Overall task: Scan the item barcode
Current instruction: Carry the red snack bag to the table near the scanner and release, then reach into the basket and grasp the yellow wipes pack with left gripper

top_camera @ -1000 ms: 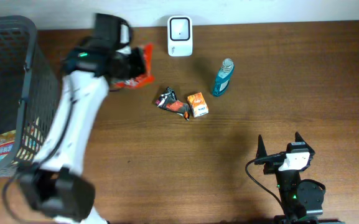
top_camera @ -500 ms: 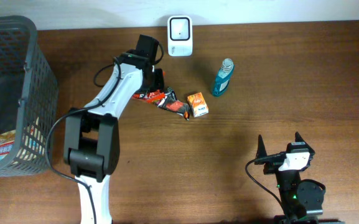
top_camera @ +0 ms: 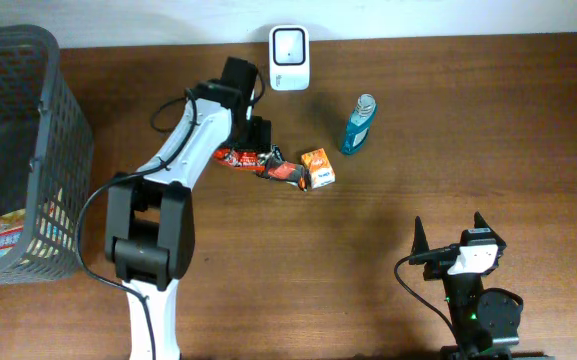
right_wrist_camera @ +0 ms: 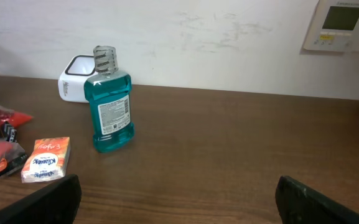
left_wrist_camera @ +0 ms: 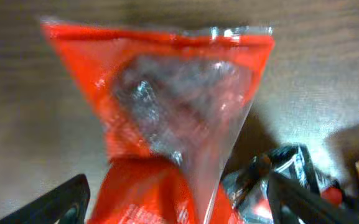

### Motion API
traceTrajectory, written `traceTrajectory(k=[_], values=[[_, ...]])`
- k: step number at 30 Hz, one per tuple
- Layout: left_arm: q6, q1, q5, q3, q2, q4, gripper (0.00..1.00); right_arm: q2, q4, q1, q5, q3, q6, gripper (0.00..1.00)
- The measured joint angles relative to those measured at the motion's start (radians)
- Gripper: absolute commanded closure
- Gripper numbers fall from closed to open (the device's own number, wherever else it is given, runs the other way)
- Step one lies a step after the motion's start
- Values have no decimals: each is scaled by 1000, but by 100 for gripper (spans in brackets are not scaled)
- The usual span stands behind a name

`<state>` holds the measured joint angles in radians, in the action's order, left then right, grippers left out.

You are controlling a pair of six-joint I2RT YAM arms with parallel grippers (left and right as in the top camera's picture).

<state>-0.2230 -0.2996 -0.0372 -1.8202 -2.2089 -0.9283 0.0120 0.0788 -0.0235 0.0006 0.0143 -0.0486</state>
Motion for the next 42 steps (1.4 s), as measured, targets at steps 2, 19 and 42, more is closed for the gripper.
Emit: traceTrajectory(k=[2, 19, 42], values=[[0, 8, -5, -71, 0, -58, 12, 0, 0, 0, 0, 0, -1, 2], [6, 336, -230, -657, 350, -263, 1, 0, 0, 0, 0, 0, 0, 2], [-340, 919, -175, -101, 170, -273, 1, 0, 0, 0, 0, 0, -1, 2]])
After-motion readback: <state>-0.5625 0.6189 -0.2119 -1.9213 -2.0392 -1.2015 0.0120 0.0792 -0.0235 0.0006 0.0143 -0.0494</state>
